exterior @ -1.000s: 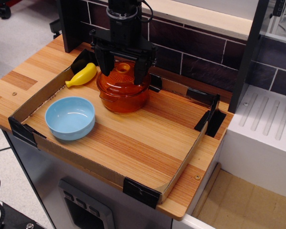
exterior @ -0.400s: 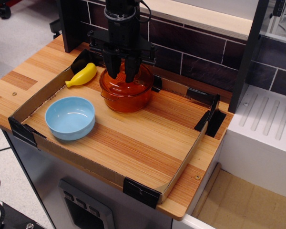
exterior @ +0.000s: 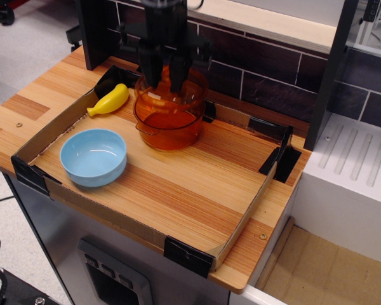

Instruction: Take lid off pot

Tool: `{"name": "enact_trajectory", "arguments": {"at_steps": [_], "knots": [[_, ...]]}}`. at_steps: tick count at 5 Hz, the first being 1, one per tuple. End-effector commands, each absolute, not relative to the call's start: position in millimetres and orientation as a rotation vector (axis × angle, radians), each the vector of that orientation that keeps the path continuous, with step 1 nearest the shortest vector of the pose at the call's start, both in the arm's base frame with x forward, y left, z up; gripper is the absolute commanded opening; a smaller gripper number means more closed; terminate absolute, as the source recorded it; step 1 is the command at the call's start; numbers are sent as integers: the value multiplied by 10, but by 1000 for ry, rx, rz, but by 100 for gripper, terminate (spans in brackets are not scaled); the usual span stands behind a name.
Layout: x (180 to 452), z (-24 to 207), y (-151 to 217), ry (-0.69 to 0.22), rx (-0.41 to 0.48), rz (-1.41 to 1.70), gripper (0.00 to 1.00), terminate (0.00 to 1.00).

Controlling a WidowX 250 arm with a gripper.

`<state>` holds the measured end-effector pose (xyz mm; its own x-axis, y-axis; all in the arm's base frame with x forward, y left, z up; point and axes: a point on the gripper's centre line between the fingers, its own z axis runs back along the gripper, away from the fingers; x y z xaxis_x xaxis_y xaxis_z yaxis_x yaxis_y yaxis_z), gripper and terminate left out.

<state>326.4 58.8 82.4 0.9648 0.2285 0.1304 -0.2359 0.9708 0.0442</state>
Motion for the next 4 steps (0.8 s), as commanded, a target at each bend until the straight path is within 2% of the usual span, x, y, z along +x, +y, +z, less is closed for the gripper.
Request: {"name": "enact_trajectory", "arguments": {"at_steps": [1,3,4], "knots": [[3272,1375,486,-205,54,225,0,0],[2852,1243,225,-147,60,66,0,0],[2668,1112,166,-148,75,5,0,0]]}}
